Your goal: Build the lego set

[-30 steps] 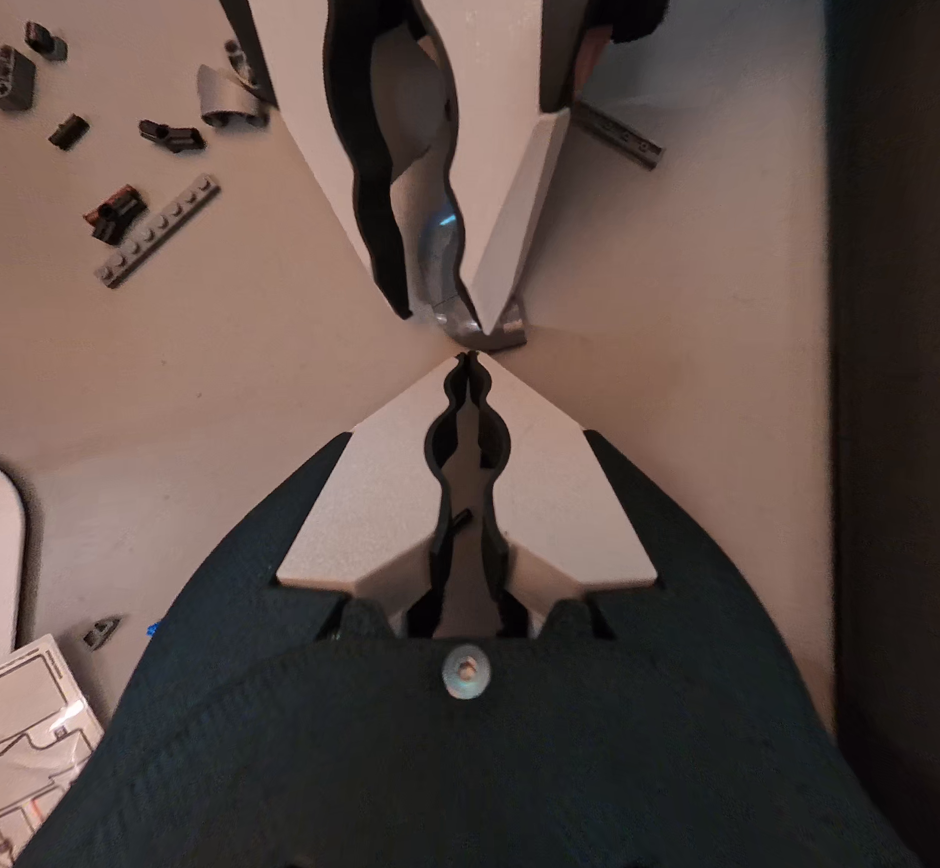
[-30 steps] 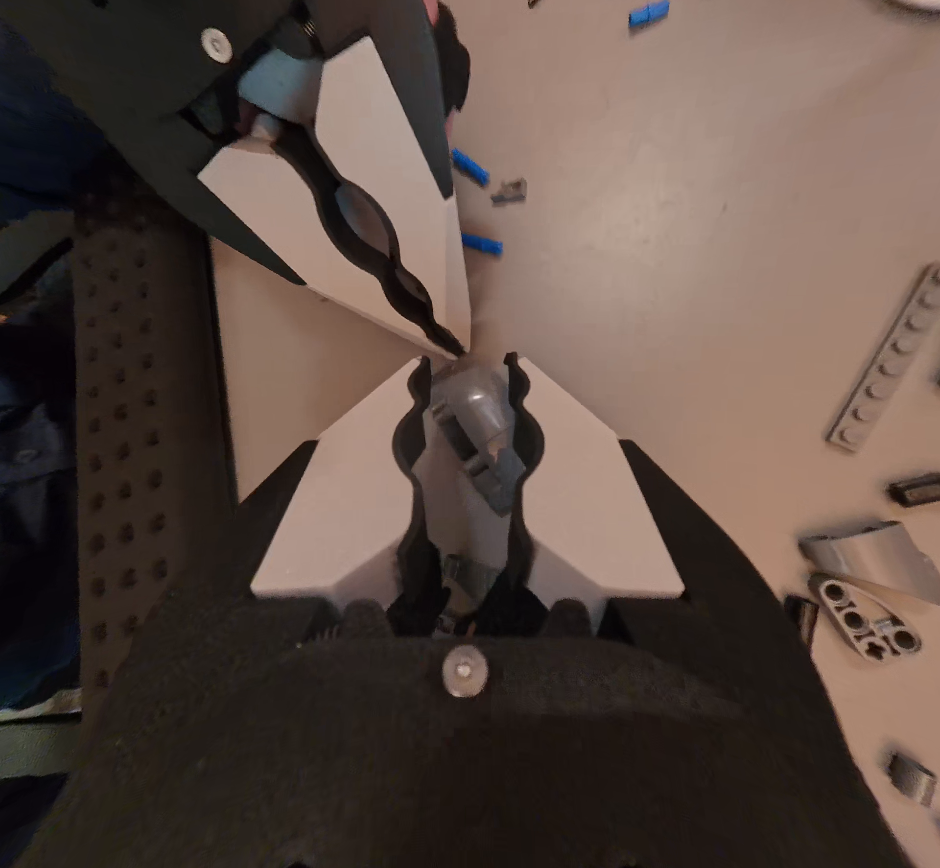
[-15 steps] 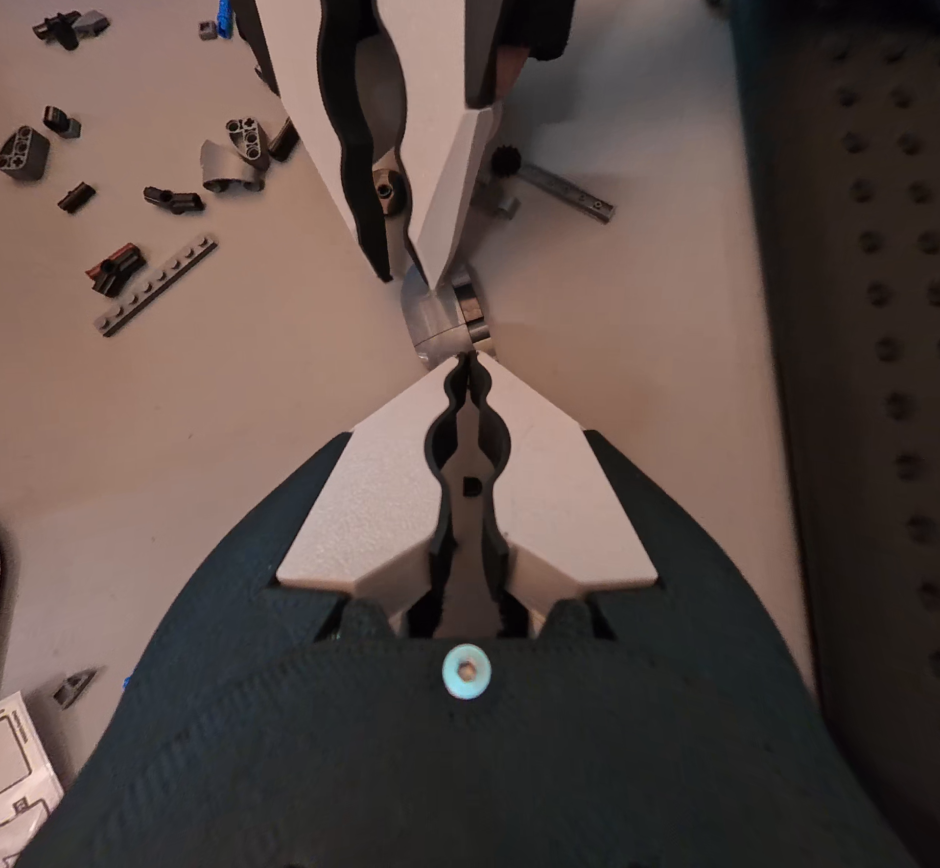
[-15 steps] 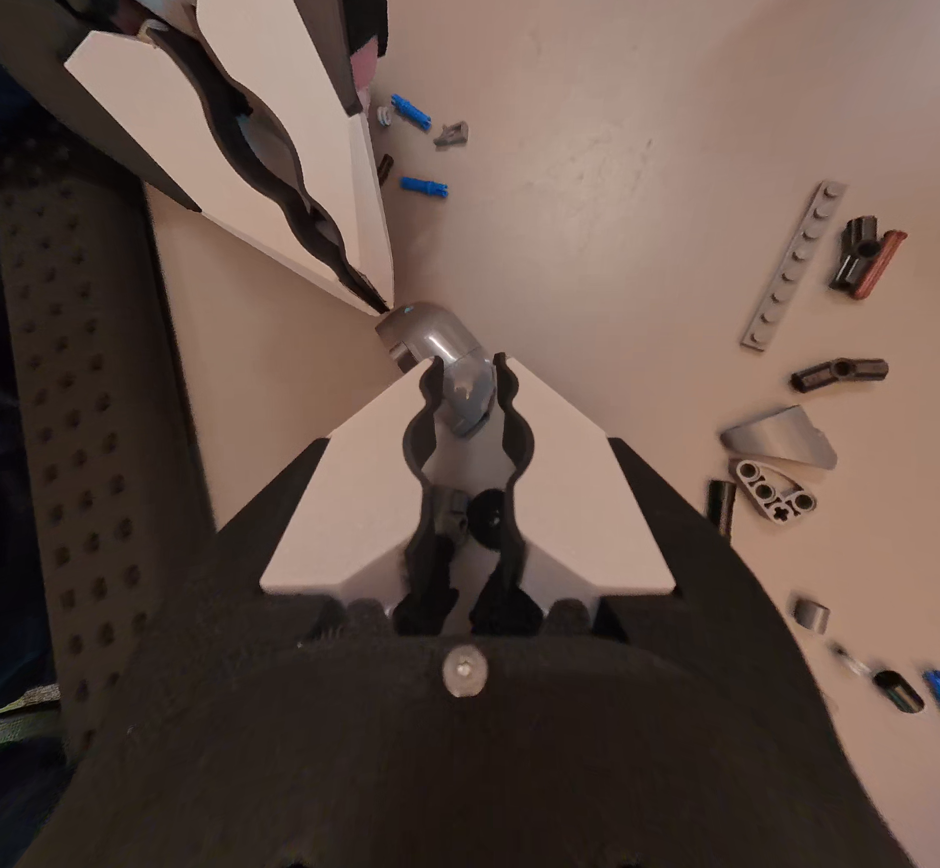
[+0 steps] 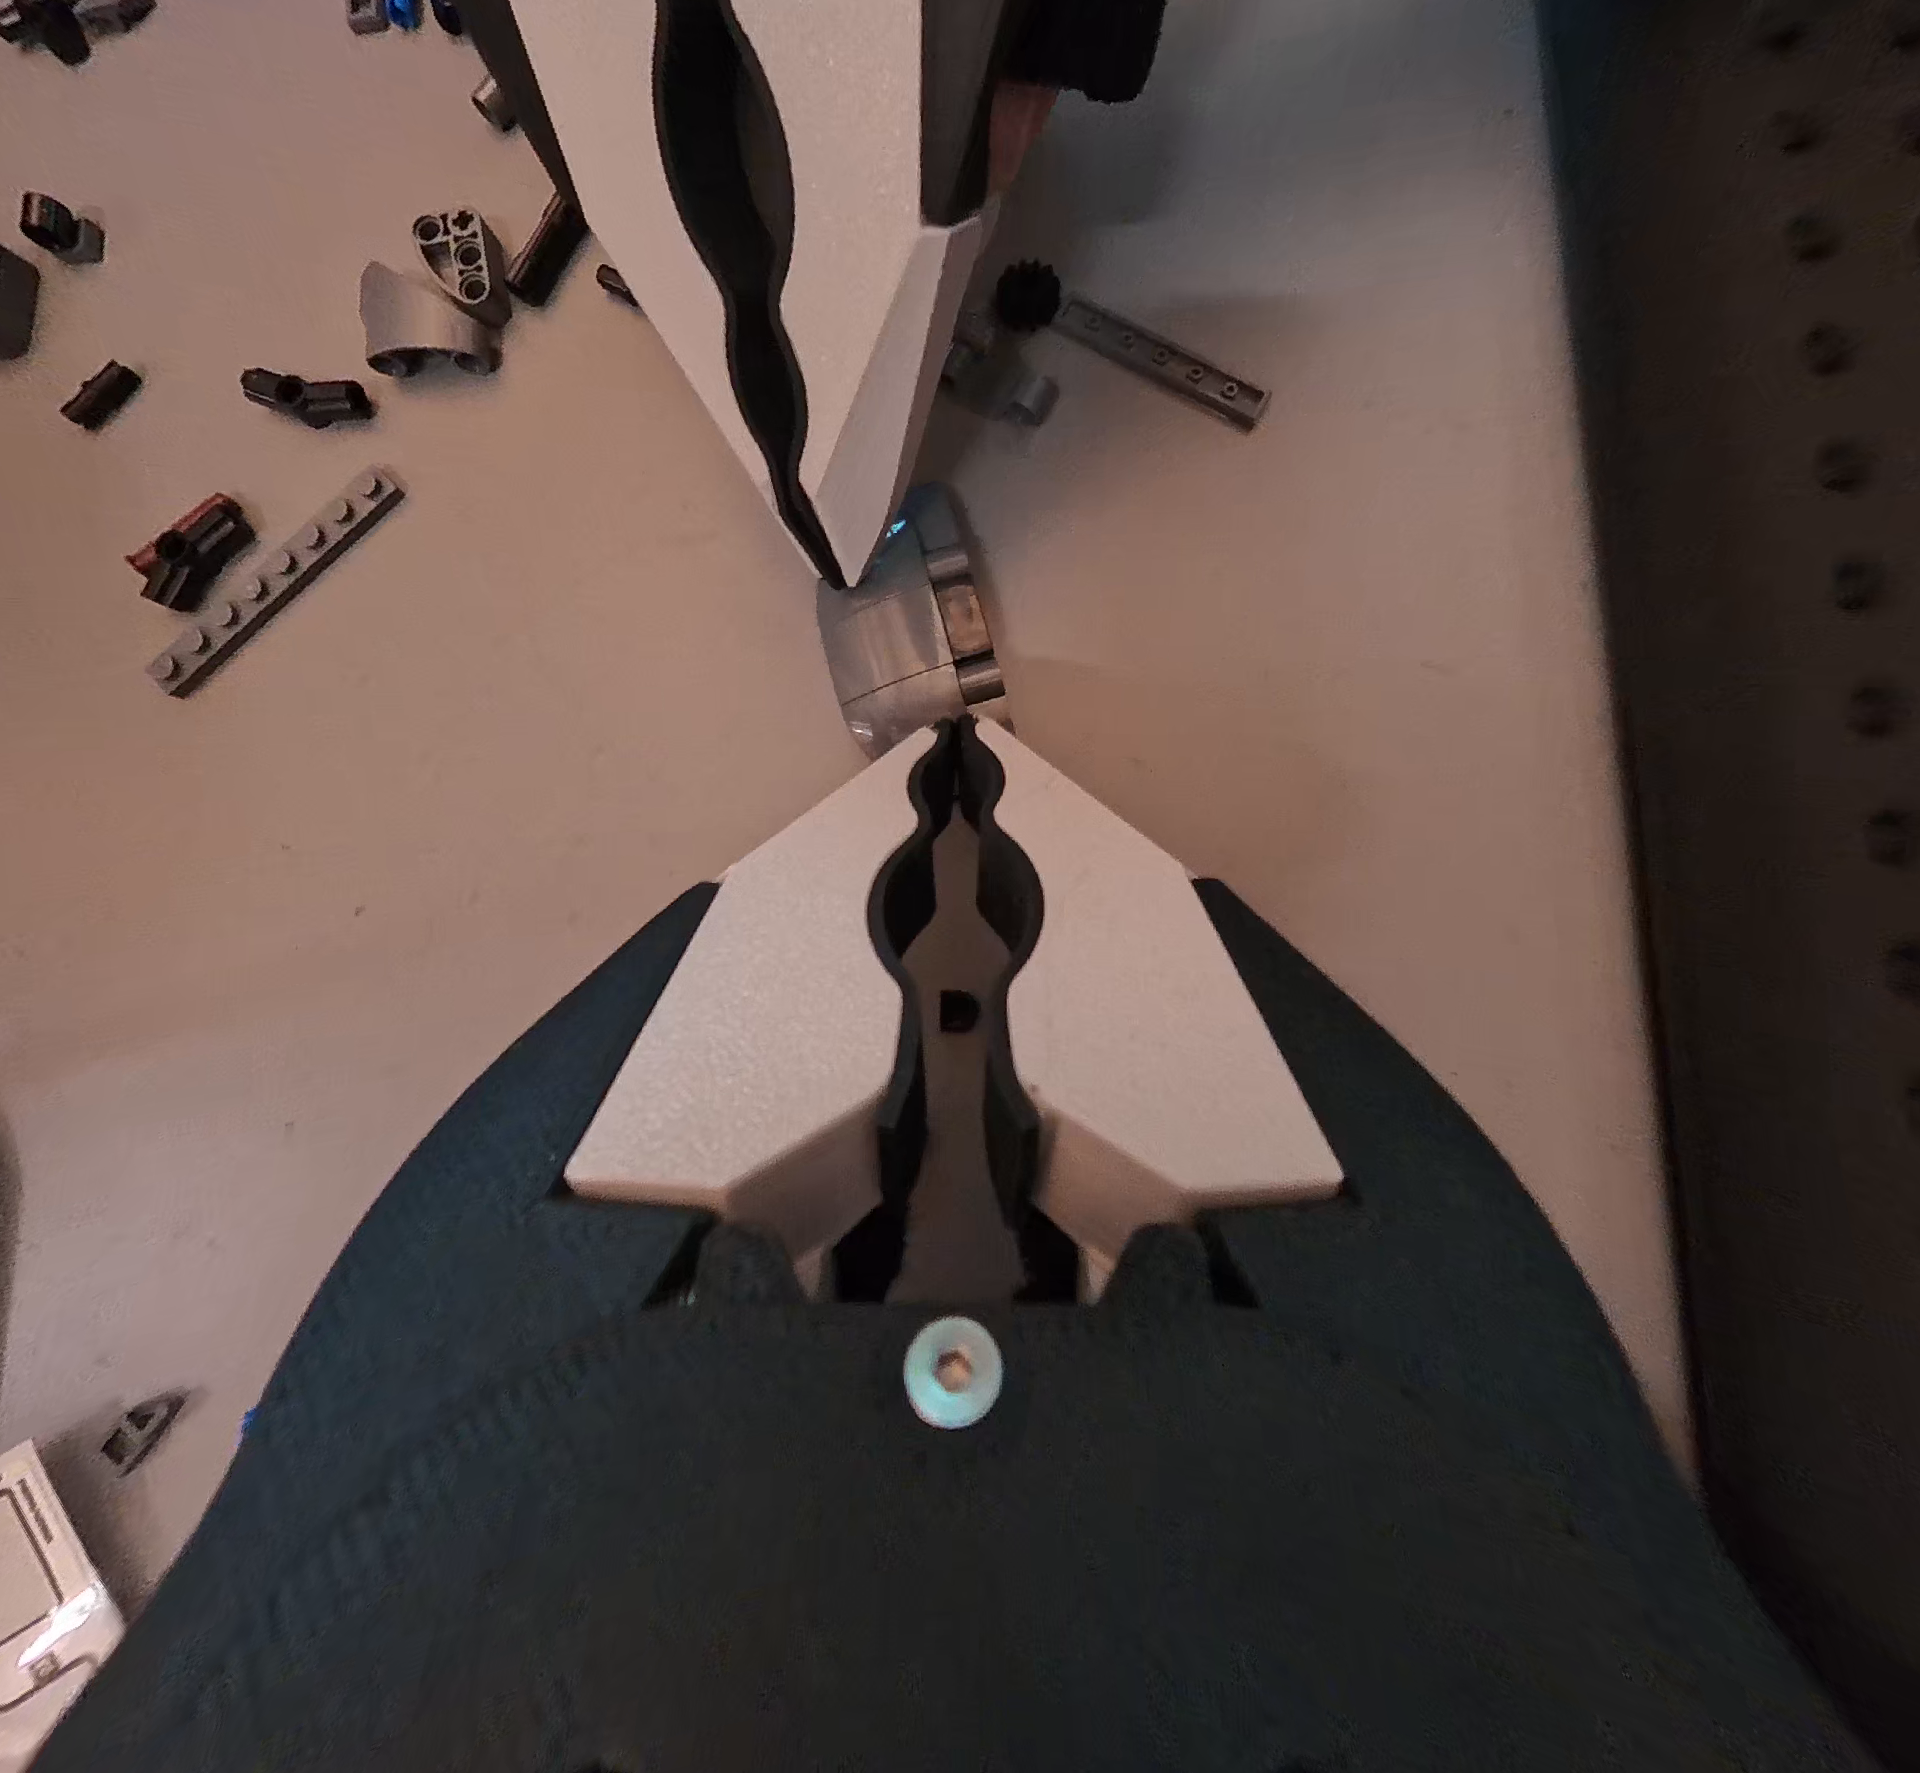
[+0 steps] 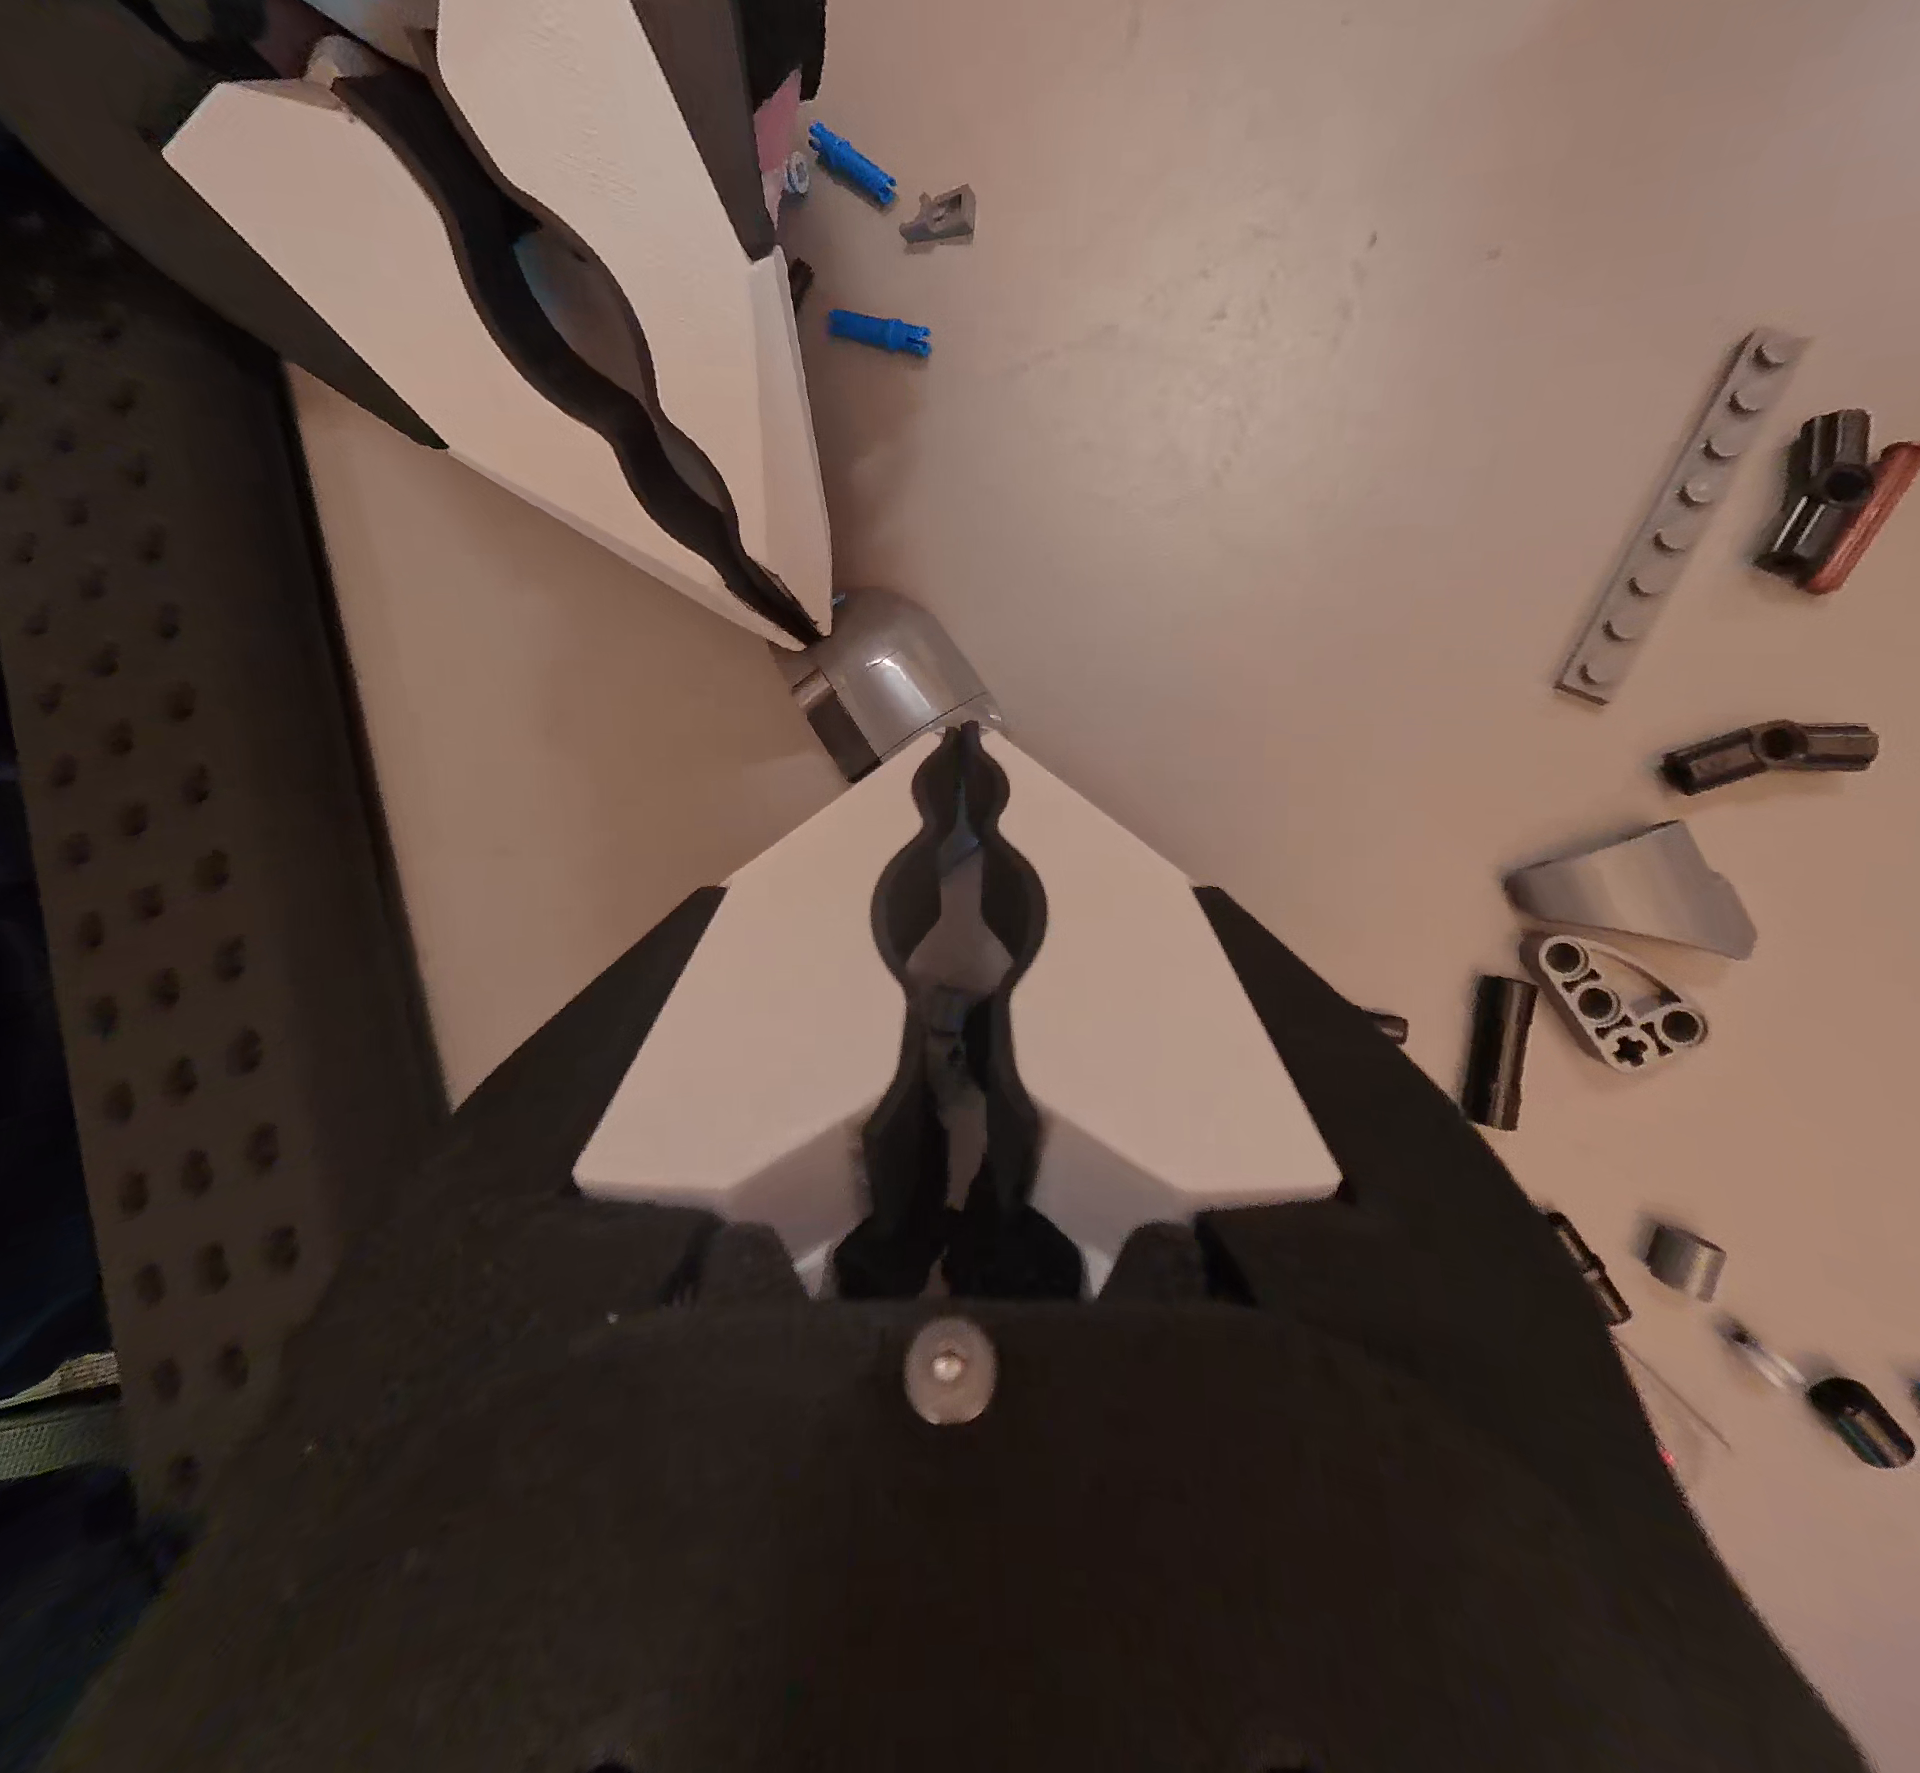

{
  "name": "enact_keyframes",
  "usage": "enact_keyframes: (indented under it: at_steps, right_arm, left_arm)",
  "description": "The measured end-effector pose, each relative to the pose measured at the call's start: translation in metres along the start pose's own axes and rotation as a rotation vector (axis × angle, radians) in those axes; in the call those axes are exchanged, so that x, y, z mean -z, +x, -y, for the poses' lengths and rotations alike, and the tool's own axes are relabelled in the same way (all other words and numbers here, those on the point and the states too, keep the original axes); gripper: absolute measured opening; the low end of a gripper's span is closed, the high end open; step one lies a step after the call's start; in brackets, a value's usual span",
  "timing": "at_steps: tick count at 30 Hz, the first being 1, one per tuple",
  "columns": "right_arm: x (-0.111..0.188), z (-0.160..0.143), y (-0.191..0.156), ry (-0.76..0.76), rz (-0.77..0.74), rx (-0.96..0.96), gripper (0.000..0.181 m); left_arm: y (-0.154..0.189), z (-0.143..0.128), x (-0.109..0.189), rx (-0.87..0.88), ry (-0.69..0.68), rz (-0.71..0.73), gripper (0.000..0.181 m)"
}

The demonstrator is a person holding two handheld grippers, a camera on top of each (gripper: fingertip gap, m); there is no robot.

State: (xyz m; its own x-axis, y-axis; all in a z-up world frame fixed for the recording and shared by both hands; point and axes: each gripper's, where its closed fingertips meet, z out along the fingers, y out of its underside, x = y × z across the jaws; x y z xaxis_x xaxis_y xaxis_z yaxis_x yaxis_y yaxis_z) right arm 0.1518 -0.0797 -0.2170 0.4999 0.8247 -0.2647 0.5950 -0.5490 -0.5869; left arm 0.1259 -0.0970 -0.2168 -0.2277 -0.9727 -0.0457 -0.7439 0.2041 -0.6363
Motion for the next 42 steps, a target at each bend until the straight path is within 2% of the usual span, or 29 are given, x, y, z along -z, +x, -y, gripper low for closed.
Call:
enact_keyframes:
  at_steps: [2,3,6,11,13,18,22,24,26,31,36,38,42]
  right_arm:
    - [-0.002,-0.001,0.002,-0.009,-0.017,0.006,0.000]
    - [-0.005,-0.005,0.002,-0.034,-0.020,0.016,0.000]
    - [-0.008,-0.007,-0.003,-0.054,-0.010,0.047,0.000]
    - [0.005,0.007,0.001,0.042,-0.004,0.009,0.001]
    - [0.004,0.004,0.008,0.032,-0.025,-0.014,0.001]
    - [0.005,0.006,0.015,0.054,-0.044,-0.033,0.003]
    - [0.007,0.008,0.019,0.066,-0.063,-0.039,0.003]
    - [0.006,0.007,0.019,0.062,-0.063,-0.039,0.003]
    - [0.005,0.006,0.020,0.057,-0.066,-0.036,0.002]
    - [0.004,0.005,0.021,0.053,-0.066,-0.036,0.002]
    - [0.004,0.005,0.019,0.052,-0.055,-0.031,0.003]
    - [0.003,0.005,0.016,0.051,-0.043,-0.023,0.003]
    - [0.003,0.008,0.009,0.061,-0.016,-0.002,0.005]
  left_arm:
    - [-0.002,-0.001,-0.001,-0.019,-0.015,0.025,0.000]
    - [-0.003,-0.008,-0.004,-0.036,-0.068,0.037,0.000]
    - [0.000,-0.007,-0.008,-0.070,-0.076,0.047,0.000]
    - [-0.008,-0.002,0.004,-0.012,-0.013,0.054,0.000]
    - [-0.002,0.008,0.005,-0.024,0.032,0.035,0.000]
    - [0.019,0.038,-0.001,-0.062,0.090,0.005,0.021]
    - [0.046,0.052,-0.020,-0.133,0.064,-0.038,0.029]
    - [0.050,0.056,-0.029,-0.155,0.047,-0.013,0.031]
    - [0.053,0.054,-0.037,-0.156,0.005,-0.011,0.039]
    - [0.049,0.046,-0.037,-0.196,-0.022,0.010,0.022]
    - [0.038,0.030,-0.024,-0.199,-0.049,0.009,0.018]
    - [0.033,0.024,-0.017,-0.168,-0.052,-0.005,0.022]
    - [0.021,0.023,-0.016,-0.166,-0.029,0.041,0.042]
